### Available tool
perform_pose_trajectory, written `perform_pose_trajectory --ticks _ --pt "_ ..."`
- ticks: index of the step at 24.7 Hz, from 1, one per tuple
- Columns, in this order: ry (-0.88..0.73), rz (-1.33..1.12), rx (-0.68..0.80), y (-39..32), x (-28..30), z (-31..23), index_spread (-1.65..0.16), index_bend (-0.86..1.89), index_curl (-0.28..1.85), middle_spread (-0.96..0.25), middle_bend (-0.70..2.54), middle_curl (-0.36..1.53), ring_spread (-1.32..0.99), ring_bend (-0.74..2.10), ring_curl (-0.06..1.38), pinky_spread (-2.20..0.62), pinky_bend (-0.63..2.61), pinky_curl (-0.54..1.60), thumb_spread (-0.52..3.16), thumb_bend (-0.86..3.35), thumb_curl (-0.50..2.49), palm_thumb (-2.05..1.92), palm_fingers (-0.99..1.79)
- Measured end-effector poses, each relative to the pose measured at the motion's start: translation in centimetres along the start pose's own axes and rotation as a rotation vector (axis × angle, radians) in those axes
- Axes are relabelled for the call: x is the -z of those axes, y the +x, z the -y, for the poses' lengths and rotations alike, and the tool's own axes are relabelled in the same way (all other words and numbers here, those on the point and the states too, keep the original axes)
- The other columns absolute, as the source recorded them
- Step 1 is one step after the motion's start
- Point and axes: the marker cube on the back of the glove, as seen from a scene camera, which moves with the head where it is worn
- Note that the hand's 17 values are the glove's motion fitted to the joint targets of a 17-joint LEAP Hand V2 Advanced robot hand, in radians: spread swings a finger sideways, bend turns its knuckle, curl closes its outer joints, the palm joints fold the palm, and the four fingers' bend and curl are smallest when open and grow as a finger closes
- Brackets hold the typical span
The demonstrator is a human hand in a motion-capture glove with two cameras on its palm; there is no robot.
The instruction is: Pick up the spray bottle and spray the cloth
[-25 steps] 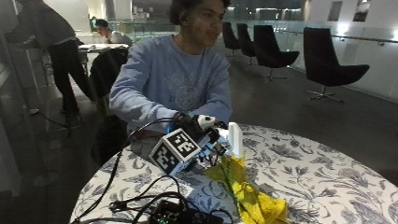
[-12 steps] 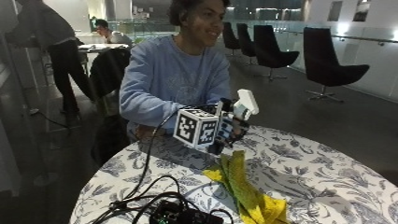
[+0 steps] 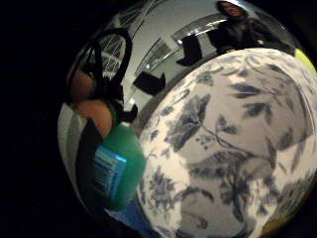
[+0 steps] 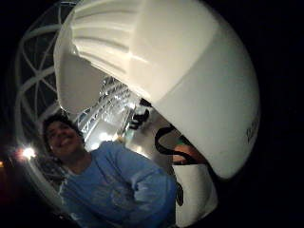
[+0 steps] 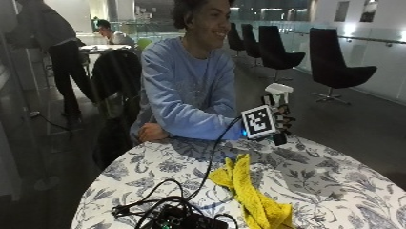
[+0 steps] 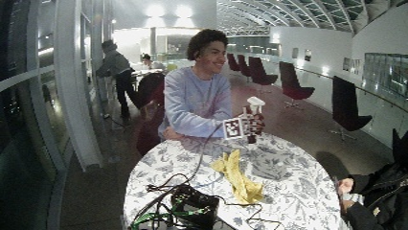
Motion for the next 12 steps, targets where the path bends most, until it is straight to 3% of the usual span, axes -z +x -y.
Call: perform_pose_trajectory --ticks 4,12 --pt "-0.045 -0.068 0.052 1.7 -2.5 1.6 -0.22 0.09 0.18 -0.06 0.29 0.50 0.00 0.63 0.41 0.07 0.38 0.36 0.88 -0.02 0.65 0.87 1.00" --pt "0.070 -0.107 0.037 4.7 -3.9 2.7 -0.24 0.11 0.20 -0.06 0.30 0.50 -0.01 0.64 0.42 0.09 0.25 0.33 0.89 -0.02 0.65 0.90 0.97"
